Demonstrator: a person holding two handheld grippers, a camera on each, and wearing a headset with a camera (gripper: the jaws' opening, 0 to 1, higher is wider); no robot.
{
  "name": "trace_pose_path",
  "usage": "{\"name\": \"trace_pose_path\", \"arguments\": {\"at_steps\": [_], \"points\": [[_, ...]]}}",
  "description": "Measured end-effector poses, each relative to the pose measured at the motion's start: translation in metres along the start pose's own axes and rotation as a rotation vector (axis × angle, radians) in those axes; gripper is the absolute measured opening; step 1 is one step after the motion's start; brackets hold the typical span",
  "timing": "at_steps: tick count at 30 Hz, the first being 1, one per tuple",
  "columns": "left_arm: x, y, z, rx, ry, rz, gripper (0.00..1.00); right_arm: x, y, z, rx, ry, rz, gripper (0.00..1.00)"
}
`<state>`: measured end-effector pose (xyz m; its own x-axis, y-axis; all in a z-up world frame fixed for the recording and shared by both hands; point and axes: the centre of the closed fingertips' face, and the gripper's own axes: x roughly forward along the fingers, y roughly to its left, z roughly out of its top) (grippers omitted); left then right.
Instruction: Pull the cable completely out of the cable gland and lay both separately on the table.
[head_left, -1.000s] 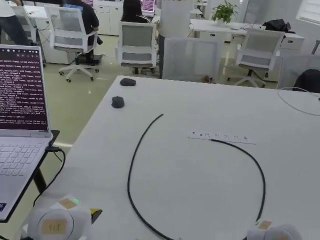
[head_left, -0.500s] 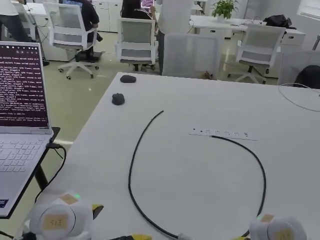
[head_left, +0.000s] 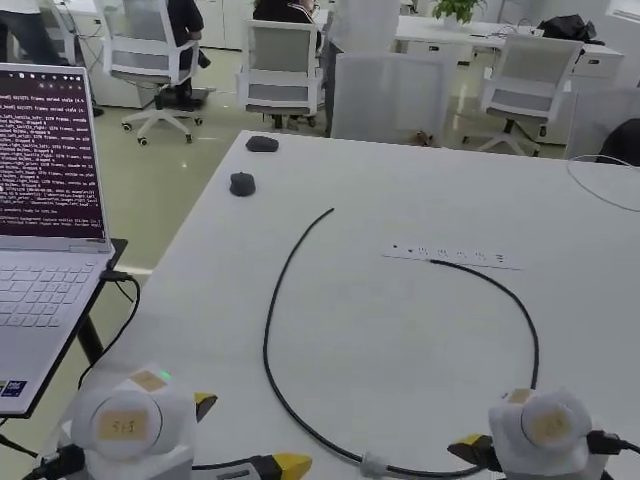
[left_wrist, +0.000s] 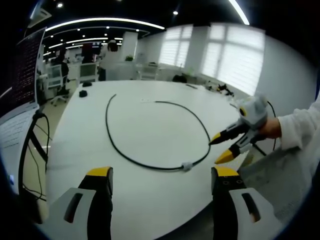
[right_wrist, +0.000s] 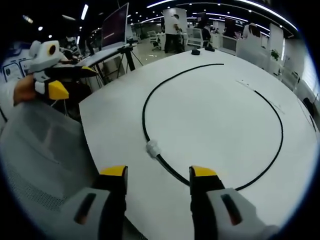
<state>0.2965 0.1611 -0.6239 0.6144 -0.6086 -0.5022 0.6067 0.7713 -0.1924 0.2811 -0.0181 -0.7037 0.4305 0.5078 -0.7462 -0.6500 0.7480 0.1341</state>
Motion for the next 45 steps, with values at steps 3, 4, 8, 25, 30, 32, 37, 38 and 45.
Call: {"name": "trace_pose_path", "arguments": {"at_steps": [3, 4, 8, 25, 30, 32, 37, 38, 45], "points": [[0.0, 0.0, -0.001, -0.002, 0.003, 0.0, 0.81, 0.007, -0.004, 0.004, -0.041, 0.005, 0.009, 0.48], [0.0, 0.0, -0.001, -0.002, 0.004, 0.0, 0.81, 0.009, -0.005, 0.005, -0.047, 0.006, 0.013, 0.48], [0.001, 0.001, -0.002, -0.004, 0.006, 0.0, 0.81, 0.017, -0.006, 0.008, -0.079, 0.008, 0.03, 0.47], [0.003, 0.001, -0.008, -0.007, 0.03, -0.006, 0.8, 0.057, 0.008, 0.005, -0.212, 0.034, 0.107, 0.3], [0.004, -0.002, -0.011, -0.005, 0.046, -0.02, 0.79, 0.065, 0.014, 0.001, -0.192, 0.032, 0.126, 0.26], [0.005, -0.004, -0.012, -0.004, 0.05, -0.026, 0.79, 0.067, 0.013, -0.002, -0.192, 0.04, 0.125, 0.22], [0.006, -0.005, -0.015, 0.0, 0.061, -0.034, 0.79, 0.07, 0.014, -0.002, -0.21, 0.019, 0.134, 0.21], [0.006, -0.006, -0.015, 0.0, 0.063, -0.036, 0.79, 0.071, 0.015, -0.004, -0.224, 0.023, 0.134, 0.19], [0.006, -0.009, -0.017, 0.019, 0.073, -0.038, 0.78, 0.079, 0.015, -0.001, -0.234, 0.0, 0.131, 0.13]]}}
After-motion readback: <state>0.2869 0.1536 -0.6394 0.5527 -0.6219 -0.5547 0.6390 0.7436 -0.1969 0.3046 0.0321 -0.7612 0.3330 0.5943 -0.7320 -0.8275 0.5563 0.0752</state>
